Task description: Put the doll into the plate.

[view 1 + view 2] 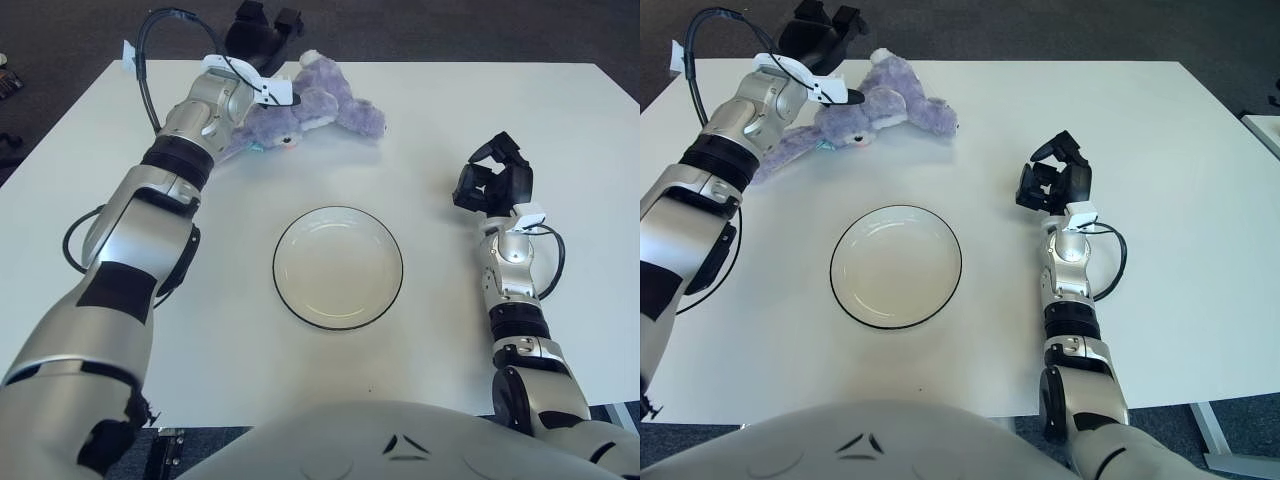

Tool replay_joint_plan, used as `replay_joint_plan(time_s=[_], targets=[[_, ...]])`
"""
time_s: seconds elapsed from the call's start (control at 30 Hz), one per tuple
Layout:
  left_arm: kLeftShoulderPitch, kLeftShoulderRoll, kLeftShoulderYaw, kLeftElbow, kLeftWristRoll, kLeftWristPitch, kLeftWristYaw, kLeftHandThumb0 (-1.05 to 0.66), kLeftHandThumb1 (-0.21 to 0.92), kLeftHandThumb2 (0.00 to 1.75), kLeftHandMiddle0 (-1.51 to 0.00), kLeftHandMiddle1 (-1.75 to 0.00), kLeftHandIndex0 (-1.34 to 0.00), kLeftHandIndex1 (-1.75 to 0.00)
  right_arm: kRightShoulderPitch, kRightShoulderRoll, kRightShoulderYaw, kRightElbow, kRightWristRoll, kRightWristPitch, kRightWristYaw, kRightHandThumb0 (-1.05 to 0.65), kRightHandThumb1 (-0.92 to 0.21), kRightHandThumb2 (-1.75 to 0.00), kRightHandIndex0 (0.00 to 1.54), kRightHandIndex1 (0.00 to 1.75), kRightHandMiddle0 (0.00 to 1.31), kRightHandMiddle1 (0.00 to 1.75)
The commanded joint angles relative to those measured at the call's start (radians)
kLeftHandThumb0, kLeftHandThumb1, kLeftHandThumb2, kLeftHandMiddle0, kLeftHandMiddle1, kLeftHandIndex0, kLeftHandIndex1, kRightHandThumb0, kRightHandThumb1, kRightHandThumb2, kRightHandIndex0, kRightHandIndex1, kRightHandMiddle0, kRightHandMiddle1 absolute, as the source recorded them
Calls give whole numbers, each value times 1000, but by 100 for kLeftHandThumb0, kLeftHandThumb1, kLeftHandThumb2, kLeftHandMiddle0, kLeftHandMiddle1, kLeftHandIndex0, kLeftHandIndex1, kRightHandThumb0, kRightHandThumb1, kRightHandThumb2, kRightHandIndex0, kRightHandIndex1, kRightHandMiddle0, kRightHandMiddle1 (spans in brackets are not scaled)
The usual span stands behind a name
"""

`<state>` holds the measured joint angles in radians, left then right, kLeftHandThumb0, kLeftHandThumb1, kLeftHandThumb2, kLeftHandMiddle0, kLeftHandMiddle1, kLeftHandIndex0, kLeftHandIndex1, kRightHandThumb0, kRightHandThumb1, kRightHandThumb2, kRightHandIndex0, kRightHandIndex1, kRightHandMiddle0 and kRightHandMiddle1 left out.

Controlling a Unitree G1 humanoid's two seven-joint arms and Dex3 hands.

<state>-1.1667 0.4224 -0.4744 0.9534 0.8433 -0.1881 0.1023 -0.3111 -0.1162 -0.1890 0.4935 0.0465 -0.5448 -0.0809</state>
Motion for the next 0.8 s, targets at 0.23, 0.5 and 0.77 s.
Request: replay_joint_plan(time_s=[0.23, 0.5, 0.77], targets=[[-86, -24, -64, 144, 18, -28, -15, -103, 75, 60, -7, -174, 0, -74, 75, 28, 13, 22, -17, 28, -17, -47, -35, -128, 133, 175, 58, 175], [-106, -42, -113, 210, 35, 17, -21, -105, 87, 47, -11, -175, 0, -68, 83, 24, 17, 9, -18, 40, -17, -47, -35, -127, 133, 175, 58, 175], [-111, -64, -128, 242, 29, 62, -23, -105, 92, 44, -10, -175, 0, -65, 88, 24, 20, -1, -17, 49, -19, -47, -35, -127, 134, 175, 58, 175]])
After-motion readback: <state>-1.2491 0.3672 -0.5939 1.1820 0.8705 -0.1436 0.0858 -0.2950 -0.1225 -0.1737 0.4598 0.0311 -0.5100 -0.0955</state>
